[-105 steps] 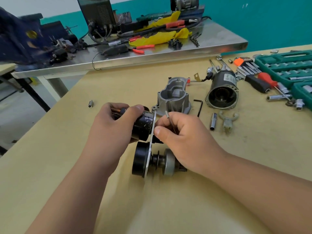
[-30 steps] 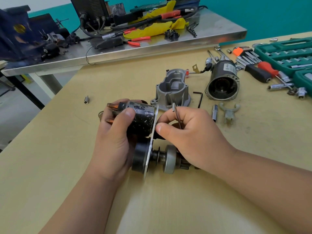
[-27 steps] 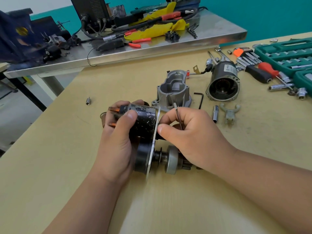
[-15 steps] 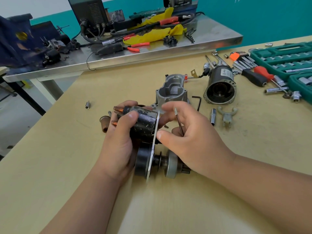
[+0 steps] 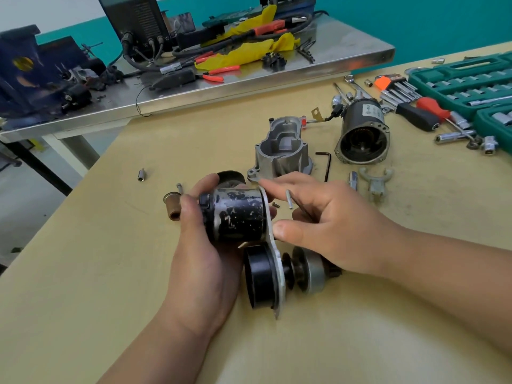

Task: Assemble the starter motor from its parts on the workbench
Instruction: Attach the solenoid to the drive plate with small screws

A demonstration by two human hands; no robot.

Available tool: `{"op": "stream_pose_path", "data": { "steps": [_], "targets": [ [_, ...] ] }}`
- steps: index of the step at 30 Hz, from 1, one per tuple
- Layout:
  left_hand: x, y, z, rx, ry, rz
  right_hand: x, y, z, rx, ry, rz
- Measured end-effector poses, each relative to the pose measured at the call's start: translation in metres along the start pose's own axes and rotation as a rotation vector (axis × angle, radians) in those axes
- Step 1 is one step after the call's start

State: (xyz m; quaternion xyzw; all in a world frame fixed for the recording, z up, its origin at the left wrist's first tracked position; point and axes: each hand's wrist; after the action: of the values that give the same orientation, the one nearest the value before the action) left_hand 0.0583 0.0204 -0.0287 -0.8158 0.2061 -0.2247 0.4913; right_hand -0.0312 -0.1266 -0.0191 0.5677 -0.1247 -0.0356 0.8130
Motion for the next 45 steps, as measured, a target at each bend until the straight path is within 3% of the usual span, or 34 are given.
{"op": "stream_pose_path", "data": {
  "steps": [7,13,25,37,40,43,45],
  "targets": [
    [-0.01,0.012,-0.008,-0.045,0.056,0.052,-0.012,-0.011,0.021,-0.081,0.148,-0.021],
    [-0.009,0.008,-0.017,-0.155,0.037,0.121,-0.014,-0.007,0.02,-0.089,0.098,-0.01],
    [-0.007,0.01,-0.019,-0.084,0.021,0.129,-0.018,-0.002,0.012,-0.104,-0.108,-0.054],
    [-0.004,0.012,-0.017,-0.125,0.056,0.141,-0.016,0.005,0.011,-0.234,-0.141,0.019],
    [-0.004,0.011,-0.02,-0.113,0.05,0.131,-0.014,0.01,0.022,-0.18,-0.104,-0.043],
    [-0.004,0.01,-0.022,-0.069,0.022,0.128,-0.008,0.013,0.046,-0.047,-0.191,-0.137],
    [-0.004,0.009,-0.021,-0.063,0.0,0.124,-0.005,0.012,0.055,-0.08,-0.218,-0.128]
  ]
}}
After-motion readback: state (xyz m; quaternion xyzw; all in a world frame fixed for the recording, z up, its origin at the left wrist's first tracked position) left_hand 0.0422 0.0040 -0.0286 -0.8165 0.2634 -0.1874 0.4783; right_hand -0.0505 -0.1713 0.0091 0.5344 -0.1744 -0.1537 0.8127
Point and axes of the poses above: each hand's wrist, its own x-axis towards the middle knuckle, its own z-axis out of the back of the hand, y = z × x, and after that the axes turned 4 degrees about -z, right-handed
